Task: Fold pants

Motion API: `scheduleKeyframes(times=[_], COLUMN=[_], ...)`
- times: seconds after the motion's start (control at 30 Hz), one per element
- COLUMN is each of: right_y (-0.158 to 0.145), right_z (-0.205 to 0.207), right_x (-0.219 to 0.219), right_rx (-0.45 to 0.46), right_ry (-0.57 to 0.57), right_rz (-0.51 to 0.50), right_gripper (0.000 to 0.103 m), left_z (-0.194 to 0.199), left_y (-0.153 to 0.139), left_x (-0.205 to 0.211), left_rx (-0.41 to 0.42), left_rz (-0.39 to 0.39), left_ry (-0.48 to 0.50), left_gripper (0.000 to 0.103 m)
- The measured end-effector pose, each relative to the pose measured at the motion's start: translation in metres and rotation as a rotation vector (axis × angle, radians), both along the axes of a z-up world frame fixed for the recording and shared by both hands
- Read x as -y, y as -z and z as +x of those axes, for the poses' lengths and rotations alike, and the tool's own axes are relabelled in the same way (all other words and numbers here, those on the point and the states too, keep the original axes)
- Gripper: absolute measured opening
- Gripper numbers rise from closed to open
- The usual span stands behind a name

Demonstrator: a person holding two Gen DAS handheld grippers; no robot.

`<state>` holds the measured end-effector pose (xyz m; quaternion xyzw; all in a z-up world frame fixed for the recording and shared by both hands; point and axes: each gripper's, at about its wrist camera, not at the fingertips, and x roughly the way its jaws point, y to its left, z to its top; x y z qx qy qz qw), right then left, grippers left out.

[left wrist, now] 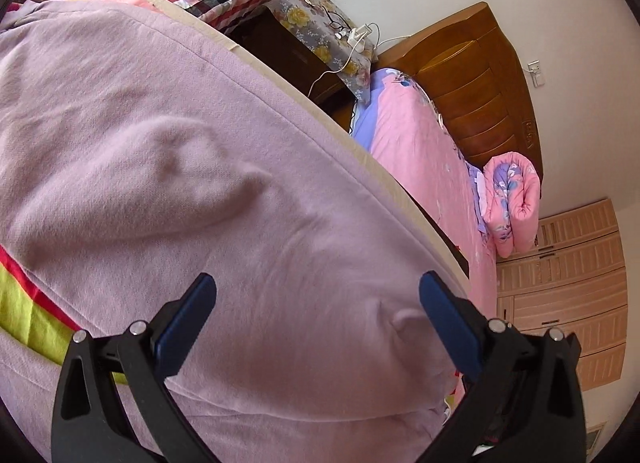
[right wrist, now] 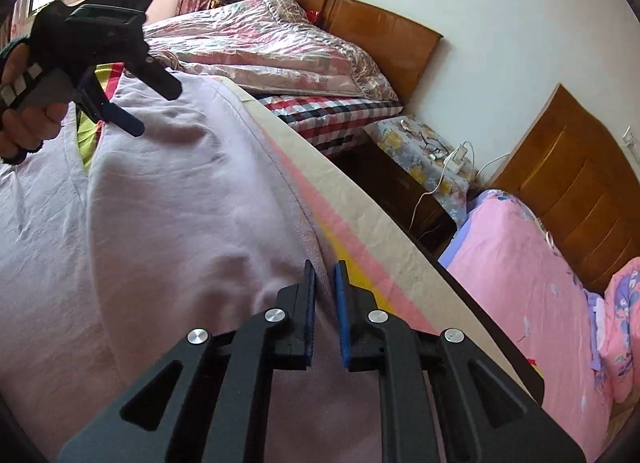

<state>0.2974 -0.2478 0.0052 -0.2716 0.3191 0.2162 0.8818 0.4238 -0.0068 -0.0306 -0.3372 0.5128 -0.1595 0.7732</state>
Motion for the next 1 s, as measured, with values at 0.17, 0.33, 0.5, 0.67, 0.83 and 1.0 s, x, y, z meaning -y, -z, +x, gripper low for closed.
scheduleKeyframes(times=[0.17, 0.33, 0.5, 0.67, 0.83, 1.0], right_y=[-0.005, 0.033, 0.039, 0.056, 0.066, 0.073], right_z=[-0.143, -0.218, -0.264, -0.273, -0.249, -0.23], right_x=[-0.036, -0.021, 0.048, 0.119, 0.135, 0.147], right_rx=[0.021, -0.224, -0.206, -0.213, -0.279, -0.256], right_ry=[0.0, 0.21, 0.62, 0.948, 1.042, 1.116], right_rz=[0.066, 0.383, 0.715, 0.921, 0.957, 1.013], right_gripper=[0.013, 0.056, 0.07, 0.058, 0.056, 0.024], left_z=[-0.078, -0.144, -0.165, -0.171, -0.177, -0.18], left_y=[-0.023, 0.005, 0.016, 0.017, 0.023, 0.027], left_x=[-0.02, -0.038, -0.059, -0.079, -0.094, -0.112], left_rx=[0.105, 0.079, 0.079, 0.105, 0.115, 0.123], left_rz=[0.025, 0.094, 0.122, 0.09, 0.069, 0.043], left_ry=[0.016, 0.034, 0.011, -0.005, 0.001, 0.011], left_gripper=[0.101, 0.101, 0.101, 0.101, 0.101, 0.101])
